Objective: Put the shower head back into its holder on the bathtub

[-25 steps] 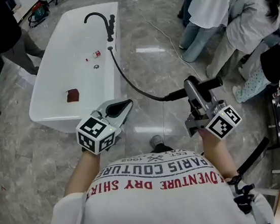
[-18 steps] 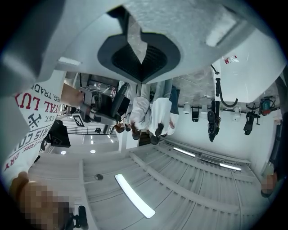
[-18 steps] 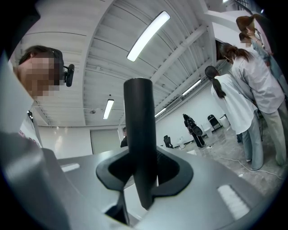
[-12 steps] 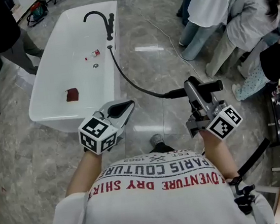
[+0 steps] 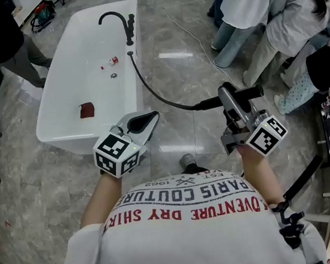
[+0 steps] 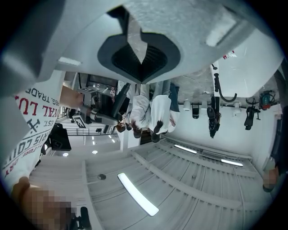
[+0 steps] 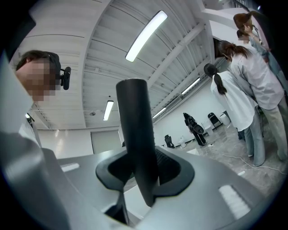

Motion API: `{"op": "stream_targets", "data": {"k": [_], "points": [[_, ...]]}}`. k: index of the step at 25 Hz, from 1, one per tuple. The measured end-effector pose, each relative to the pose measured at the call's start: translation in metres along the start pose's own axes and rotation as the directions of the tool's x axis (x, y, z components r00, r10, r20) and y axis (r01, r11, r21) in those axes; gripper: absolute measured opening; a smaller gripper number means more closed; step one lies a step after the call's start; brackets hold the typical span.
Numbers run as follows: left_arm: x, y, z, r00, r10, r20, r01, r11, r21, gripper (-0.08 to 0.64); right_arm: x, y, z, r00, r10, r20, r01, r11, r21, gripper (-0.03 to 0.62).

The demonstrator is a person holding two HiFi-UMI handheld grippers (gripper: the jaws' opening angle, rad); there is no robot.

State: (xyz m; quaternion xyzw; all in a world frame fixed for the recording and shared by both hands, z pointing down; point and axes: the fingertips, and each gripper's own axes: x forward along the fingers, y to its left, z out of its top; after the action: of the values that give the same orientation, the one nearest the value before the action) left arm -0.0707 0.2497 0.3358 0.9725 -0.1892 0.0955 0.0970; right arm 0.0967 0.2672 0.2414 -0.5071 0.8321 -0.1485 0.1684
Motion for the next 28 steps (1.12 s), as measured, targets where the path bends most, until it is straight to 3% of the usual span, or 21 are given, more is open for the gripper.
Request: {"op": "stream_targets", "data": {"k": [7,14,23,28], "points": [[0.000,0.015,-0.014,0.999,0.027,-0.041,-0.025,0.999,0.038,0.002,0.014,0.010,0.014,0.998,0.050,0.030,-0.050,0.999,-0.008,0.118],[0.029,0.009,-0.033,0.995,-0.042,-0.096,0.045,0.999,0.025,0.002,0.024,-0.005,0.035,0.990,0.117,0.074,-0.115,0.993,-0.033,0.117],[0.129,0.056,-0.038,0.983,-0.057,-0.172,0.062,0.998,0.025,0.003,0.086,-0.109,0.065,0.974,0.198,0.106,-0.207,0.975,0.080,0.113],[0.180,0.099,-0.048,0.974,-0.032,-0.224,0.024,0.999,-0.038,0.003,0.128,-0.160,0.078,0.964,0.248,0.096,-0.260,0.955,0.144,0.110]]}}
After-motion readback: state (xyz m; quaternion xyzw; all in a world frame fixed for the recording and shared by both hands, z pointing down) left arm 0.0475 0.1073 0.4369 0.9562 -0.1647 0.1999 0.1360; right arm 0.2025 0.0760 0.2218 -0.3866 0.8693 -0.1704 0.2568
